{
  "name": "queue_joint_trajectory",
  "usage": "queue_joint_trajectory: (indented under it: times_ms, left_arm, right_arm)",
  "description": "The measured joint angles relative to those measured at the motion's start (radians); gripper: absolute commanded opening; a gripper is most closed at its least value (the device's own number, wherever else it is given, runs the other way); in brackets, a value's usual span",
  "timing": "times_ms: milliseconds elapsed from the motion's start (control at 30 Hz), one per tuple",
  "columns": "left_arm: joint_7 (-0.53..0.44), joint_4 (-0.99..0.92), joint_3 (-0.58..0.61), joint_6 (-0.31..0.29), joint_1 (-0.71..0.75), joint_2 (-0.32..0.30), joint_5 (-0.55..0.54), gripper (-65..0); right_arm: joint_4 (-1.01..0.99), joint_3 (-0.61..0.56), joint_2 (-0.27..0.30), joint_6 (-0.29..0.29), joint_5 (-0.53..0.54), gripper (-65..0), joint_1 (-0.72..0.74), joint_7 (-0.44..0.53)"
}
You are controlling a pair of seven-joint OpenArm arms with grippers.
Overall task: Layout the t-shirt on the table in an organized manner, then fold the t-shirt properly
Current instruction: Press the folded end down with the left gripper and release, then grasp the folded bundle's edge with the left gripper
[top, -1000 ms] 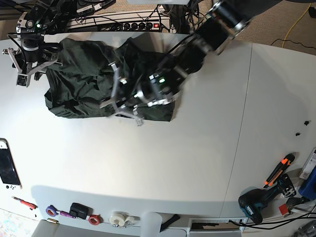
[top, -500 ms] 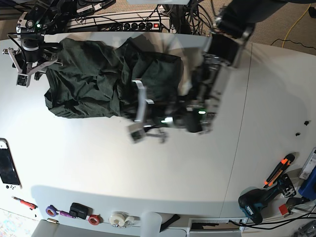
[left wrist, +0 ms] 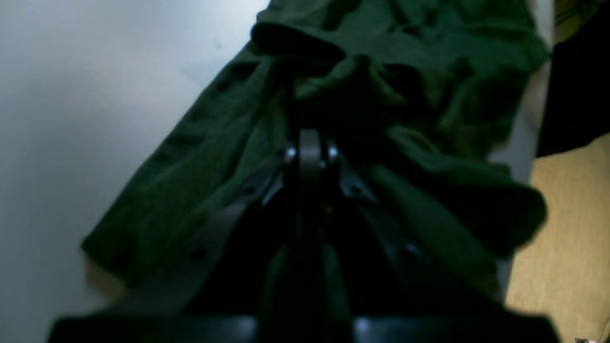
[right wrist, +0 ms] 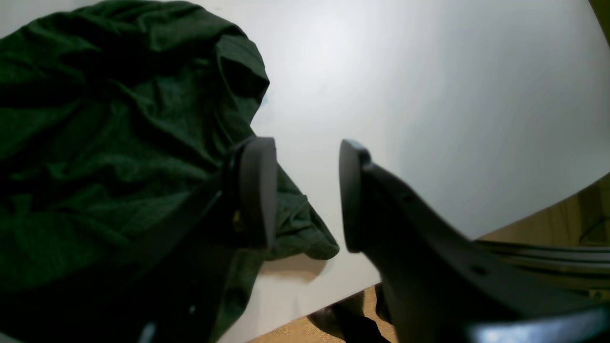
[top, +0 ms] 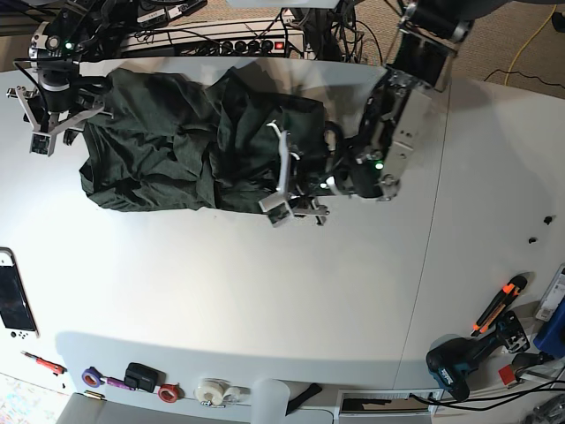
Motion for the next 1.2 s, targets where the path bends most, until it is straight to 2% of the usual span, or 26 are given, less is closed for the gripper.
queue_joint_trajectory:
  times_ms: [333,567,767,867,933,1133,1200]
  left_arm:
    - [-0.027,-0.117,0.0,0.0,-0.023,0.075,0.007,-65.0]
    - [-0.072,-0.216,0.0,0.003,-0.045,0.08,0.019,-65.0]
    - [-0.13,-0.301,0.0,0.003,-0.079,0.155,0.016,-65.0]
    - [-0.128,-0.36,0.0,0.003,-0.094,0.2,0.019,-65.0]
    - [-0.139,-0.378,0.004,0.0,-0.104,0.207,0.014,-65.0]
    - [-0.301,-0.386,0.036,0.006,-0.131,0.207,0.033,-65.0]
    - [-0.32,-0.386,0.051,0.0,-0.129,0.207,0.037,-65.0]
  right_arm:
    - [0.0,0.0,0.0,0.0,0.0,-42.9,0.0,-0.003]
    - [0.0,0.0,0.0,0.0,0.0,-42.9,0.0,-0.003]
    - [0.0,0.0,0.0,0.0,0.0,-42.9,0.0,-0.003]
    - [0.0,0.0,0.0,0.0,0.0,-42.9,0.0,-0.003]
    - [0.0,0.0,0.0,0.0,0.0,-42.9,0.0,-0.003]
    - [0.0,0.0,0.0,-0.003,0.0,-42.9,0.0,-0.003]
    - [0.0,0.0,0.0,-0.003,0.0,-42.9,0.0,-0.003]
